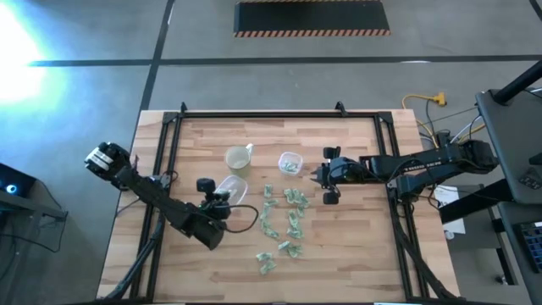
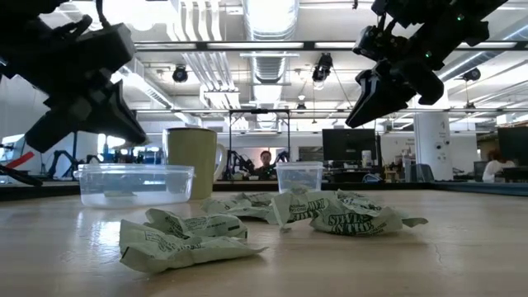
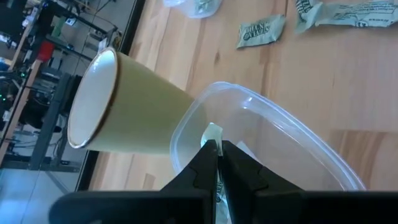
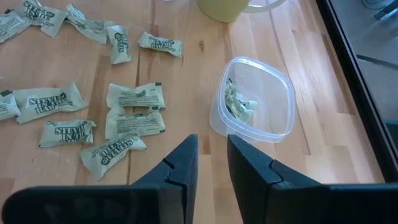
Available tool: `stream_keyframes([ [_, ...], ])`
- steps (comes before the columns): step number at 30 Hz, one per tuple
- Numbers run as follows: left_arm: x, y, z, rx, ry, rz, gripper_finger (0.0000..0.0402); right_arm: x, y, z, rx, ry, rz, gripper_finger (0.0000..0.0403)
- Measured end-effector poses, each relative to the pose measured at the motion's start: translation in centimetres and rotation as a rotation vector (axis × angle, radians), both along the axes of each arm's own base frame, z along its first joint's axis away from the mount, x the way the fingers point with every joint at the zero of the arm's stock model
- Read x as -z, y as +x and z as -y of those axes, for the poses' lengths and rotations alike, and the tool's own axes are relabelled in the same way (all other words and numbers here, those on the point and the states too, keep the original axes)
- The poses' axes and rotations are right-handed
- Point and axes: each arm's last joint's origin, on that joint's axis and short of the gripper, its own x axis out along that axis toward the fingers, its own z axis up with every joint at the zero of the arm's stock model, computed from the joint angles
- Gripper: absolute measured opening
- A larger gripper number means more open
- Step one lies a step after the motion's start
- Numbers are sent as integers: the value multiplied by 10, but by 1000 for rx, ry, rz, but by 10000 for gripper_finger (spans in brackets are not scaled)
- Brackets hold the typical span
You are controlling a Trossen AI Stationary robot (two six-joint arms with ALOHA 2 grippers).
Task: Pick and place items into bin
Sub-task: Put the stevia packet into the bottom transparent bin
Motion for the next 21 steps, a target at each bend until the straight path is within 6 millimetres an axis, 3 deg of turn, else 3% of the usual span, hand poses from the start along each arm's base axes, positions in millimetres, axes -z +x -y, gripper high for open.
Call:
stream_keyframes([
  [21,1,2,2,8,-55,-1,2,0,0,-1,24,67,13,84],
])
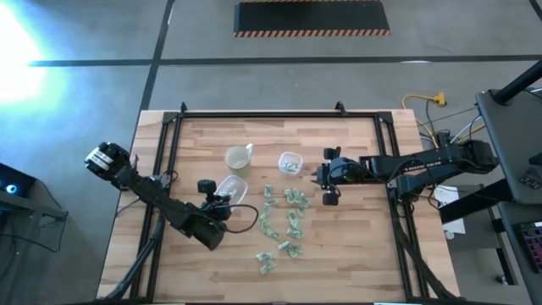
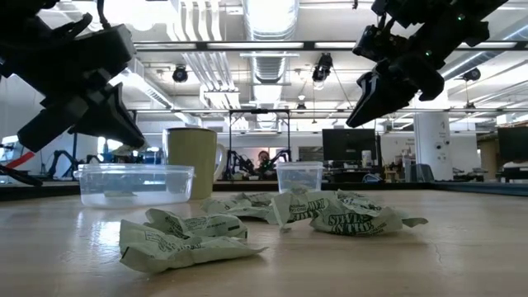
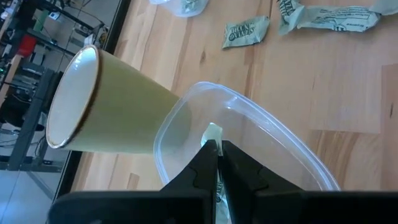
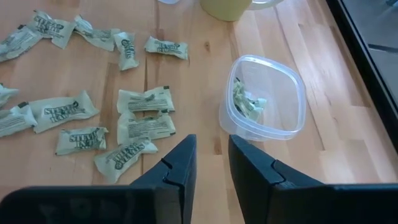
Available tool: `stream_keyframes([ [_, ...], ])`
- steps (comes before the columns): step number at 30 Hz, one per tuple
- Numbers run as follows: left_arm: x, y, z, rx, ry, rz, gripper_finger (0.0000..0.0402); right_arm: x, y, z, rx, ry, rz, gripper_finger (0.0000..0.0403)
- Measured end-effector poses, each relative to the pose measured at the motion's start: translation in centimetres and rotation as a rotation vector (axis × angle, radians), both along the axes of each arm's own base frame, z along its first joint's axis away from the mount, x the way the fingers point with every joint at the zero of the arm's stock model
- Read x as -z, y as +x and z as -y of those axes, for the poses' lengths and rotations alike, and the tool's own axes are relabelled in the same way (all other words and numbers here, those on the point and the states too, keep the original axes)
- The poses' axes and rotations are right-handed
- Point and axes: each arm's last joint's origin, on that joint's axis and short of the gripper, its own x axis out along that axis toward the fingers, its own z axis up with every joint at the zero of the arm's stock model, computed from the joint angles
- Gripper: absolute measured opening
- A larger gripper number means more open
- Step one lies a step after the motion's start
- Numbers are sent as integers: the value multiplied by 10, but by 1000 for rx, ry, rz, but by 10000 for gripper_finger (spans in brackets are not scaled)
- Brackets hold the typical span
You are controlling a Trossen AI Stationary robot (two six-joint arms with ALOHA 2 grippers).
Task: Pick and place items into bin
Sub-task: Put the stevia packet into the bottom transparent bin, then put the stevia packet into the top transparent bin
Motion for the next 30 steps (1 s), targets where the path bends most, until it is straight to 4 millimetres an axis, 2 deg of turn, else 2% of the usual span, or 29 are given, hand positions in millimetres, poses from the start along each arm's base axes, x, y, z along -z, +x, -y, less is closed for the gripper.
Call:
stream_keyframes([
  [8,1,-1,-1,3,3,-17,9,0,0,-2,-27,1,-2,76],
  [16,4,-4,-2,9,-7,-41,100,0,0,-2,-56,-12,-7,73],
  [21,-1,-1,0,43,12,-69,133,4,-1,-4,-120,49,-12,73],
  [25,-13,5,4,131,67,-109,136,13,0,-7,-178,108,-32,73],
  [30,-47,11,6,213,199,-74,137,32,6,-7,-183,113,-42,73],
])
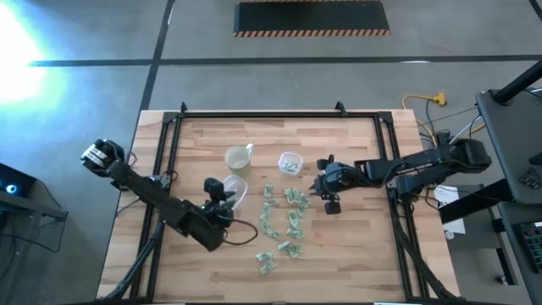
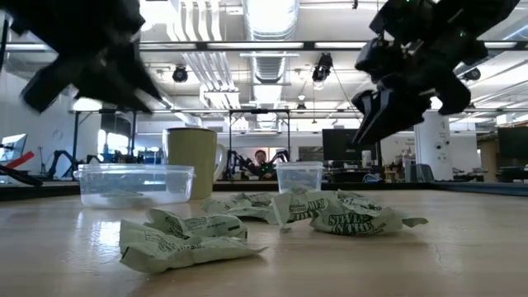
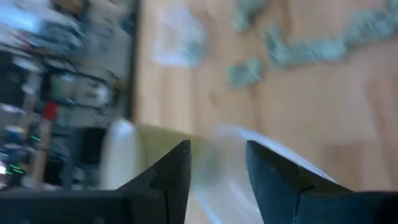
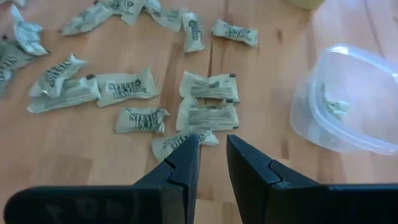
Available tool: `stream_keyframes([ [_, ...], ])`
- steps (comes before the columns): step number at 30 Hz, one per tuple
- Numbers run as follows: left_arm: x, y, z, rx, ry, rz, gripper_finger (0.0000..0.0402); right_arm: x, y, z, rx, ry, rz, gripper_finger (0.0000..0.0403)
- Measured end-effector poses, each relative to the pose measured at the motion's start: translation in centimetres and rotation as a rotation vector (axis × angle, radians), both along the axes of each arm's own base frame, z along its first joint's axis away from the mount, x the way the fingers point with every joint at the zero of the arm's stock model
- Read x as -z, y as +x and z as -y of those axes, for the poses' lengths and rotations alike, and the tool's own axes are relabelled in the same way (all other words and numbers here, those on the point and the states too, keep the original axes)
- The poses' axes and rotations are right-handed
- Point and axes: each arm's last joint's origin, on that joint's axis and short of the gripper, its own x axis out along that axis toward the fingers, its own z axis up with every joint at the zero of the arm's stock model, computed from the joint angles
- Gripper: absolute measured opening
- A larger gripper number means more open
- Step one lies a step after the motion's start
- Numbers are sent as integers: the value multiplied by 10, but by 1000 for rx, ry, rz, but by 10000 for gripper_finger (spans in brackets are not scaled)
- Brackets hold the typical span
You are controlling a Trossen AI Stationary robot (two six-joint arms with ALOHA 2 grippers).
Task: Pick and place items into bin
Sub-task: Put the stevia packet into the top transparent bin
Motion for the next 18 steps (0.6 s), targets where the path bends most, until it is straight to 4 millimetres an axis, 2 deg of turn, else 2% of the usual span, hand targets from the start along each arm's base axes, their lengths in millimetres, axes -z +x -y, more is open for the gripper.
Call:
stream_keyframes([
  [4,-27,-6,-7,-18,66,99,137,19,8,0,-23,-19,-17,73],
  [8,-44,-17,-15,-62,45,210,137,32,16,0,-72,-62,-62,73],
  [13,-44,-27,-21,-86,-82,270,137,34,25,-1,-111,-41,-70,73],
  [18,-33,-30,-22,-74,-92,234,137,30,30,-5,-180,42,-50,73],
])
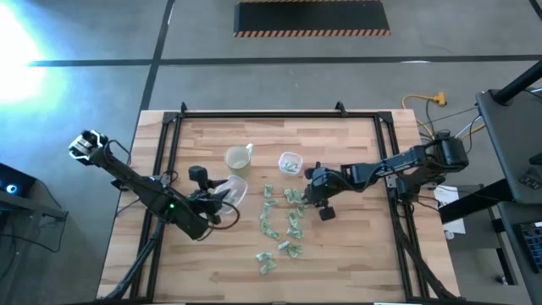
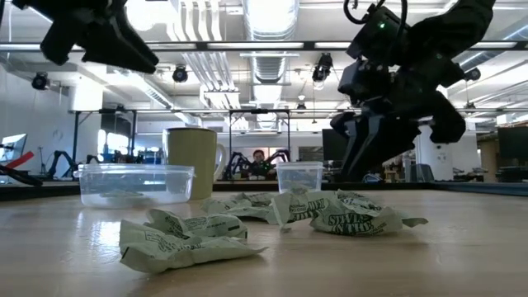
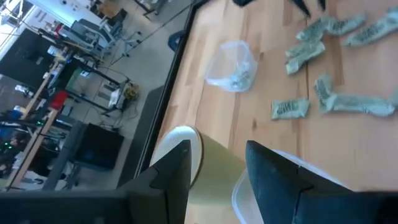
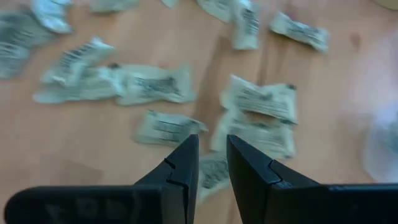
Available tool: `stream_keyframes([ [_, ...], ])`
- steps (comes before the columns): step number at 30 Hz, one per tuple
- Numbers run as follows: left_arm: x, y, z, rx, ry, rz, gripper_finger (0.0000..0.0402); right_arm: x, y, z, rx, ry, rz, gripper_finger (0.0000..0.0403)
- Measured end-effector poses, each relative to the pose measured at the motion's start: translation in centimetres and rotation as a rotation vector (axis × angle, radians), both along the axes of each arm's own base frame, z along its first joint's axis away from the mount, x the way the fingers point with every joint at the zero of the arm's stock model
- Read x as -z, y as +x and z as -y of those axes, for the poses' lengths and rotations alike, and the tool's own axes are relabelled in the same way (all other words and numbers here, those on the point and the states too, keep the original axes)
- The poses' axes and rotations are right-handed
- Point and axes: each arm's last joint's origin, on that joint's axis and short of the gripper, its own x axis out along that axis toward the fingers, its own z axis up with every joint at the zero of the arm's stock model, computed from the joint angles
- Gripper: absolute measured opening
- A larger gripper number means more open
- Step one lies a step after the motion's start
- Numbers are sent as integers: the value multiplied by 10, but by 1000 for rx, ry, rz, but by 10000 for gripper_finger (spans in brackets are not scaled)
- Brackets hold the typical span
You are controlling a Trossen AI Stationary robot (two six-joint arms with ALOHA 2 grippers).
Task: Pick and place items into bin
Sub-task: Put the stevia packet into the top transparent bin
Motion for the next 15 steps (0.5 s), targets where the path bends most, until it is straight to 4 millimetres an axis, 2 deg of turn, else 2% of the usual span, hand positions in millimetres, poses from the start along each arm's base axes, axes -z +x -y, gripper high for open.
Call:
stream_keyframes([
  [5,6,0,0,0,13,-20,137,1,3,-1,-11,60,14,73],
  [15,6,1,1,0,10,-15,137,17,12,-2,-16,55,-23,73],
])
